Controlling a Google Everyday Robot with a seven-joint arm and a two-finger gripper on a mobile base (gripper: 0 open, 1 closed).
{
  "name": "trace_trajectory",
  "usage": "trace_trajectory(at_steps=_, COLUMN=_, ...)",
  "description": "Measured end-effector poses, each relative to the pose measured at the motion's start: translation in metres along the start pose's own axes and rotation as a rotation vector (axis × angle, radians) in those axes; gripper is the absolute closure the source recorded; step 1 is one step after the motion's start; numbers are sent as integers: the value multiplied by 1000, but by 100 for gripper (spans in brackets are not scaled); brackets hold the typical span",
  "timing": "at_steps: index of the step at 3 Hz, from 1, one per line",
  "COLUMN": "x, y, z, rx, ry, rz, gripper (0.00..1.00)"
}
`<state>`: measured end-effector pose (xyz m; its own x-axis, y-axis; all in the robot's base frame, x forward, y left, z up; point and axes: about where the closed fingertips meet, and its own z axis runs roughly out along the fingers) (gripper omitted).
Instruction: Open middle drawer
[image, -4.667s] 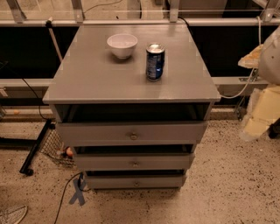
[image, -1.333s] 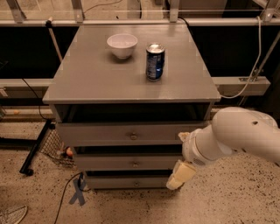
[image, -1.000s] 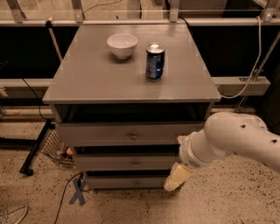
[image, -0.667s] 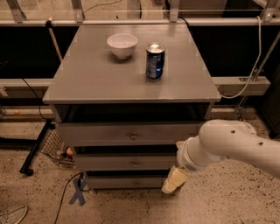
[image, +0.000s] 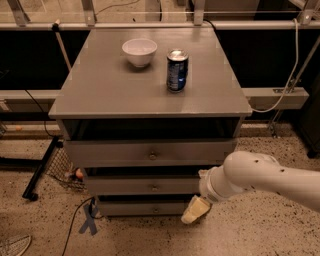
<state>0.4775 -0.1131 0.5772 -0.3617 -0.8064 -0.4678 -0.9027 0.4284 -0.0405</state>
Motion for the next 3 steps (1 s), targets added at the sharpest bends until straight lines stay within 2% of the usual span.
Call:
trace_trajectory(at_steps=1, x=7, y=-6, z=37, rx=-21, ry=-50, rz=22, gripper=0)
trace_trajectory(at_steps=2, x=6, y=-15, z=52, rx=-27, ry=-53, rz=11, gripper=0)
trace_trajectory(at_steps=3, x=-4, y=-29, z=72, rx=-14, ry=-76, rz=-31, gripper=0)
